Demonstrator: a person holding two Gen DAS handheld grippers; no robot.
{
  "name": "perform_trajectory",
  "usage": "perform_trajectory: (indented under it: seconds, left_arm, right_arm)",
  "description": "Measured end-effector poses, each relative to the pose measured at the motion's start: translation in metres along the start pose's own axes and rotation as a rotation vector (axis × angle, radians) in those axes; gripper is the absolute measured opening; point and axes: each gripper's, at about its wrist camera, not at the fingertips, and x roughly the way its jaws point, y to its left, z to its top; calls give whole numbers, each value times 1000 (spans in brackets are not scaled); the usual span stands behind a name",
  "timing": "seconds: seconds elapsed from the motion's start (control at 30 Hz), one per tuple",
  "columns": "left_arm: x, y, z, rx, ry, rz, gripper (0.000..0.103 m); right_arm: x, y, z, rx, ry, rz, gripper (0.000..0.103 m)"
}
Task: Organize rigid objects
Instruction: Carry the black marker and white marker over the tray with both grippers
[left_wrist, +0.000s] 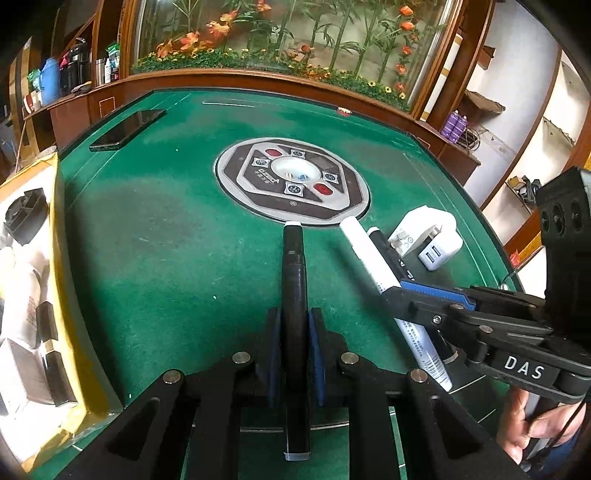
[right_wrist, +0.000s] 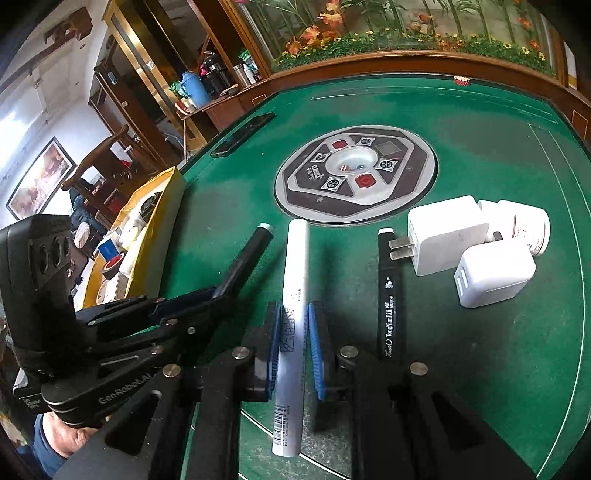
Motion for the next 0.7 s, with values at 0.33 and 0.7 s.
perform_trajectory:
  seconds: [0.33,0.7]
  left_arm:
    - [-8,1,2,-7,-13,-4,15]
    - [-16,2,3,-8,-31,-8,15]
  right_arm:
    - [0,0,0,5,-2,2,14]
    - [-2,-1,2,9,-20,16,14]
